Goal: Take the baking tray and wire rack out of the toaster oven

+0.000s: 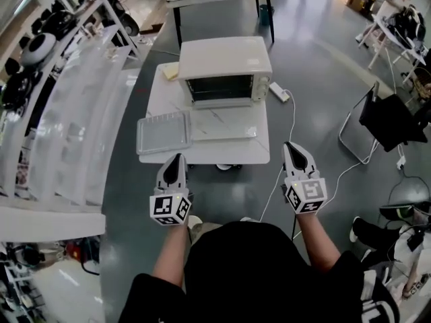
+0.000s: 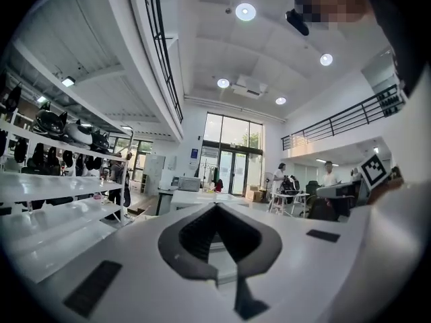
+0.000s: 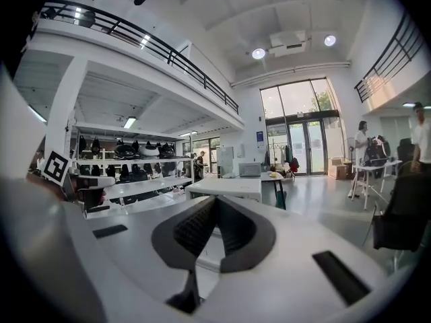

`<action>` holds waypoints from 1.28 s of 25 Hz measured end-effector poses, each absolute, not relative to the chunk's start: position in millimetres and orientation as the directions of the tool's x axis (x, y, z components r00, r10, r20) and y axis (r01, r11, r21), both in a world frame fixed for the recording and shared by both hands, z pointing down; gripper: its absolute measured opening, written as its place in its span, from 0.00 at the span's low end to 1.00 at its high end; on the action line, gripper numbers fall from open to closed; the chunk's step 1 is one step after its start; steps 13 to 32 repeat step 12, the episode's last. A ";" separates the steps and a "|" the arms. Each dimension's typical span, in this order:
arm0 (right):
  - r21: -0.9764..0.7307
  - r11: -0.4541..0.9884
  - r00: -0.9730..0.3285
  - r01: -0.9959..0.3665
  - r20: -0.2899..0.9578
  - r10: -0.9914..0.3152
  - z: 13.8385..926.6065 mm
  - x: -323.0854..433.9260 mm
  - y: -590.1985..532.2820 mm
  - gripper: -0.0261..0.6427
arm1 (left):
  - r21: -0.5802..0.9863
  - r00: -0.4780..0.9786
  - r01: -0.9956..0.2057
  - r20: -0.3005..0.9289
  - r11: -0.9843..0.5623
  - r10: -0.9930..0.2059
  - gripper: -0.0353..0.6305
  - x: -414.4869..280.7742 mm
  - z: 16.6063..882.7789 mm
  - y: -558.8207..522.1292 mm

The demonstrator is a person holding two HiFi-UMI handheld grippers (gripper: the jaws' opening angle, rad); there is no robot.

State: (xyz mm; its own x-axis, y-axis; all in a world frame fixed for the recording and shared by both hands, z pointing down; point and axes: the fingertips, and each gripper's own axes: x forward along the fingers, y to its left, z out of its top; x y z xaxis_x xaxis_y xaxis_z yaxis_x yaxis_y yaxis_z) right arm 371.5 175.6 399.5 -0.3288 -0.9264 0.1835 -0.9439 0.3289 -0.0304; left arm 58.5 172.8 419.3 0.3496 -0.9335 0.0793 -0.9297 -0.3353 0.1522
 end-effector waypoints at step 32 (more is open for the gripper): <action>-0.039 0.336 -0.338 -0.941 0.147 -0.929 389.1 360.9 202.9 0.07 | 0.162 0.345 -0.931 0.098 -0.327 -0.934 0.08 50.4 418.8 203.1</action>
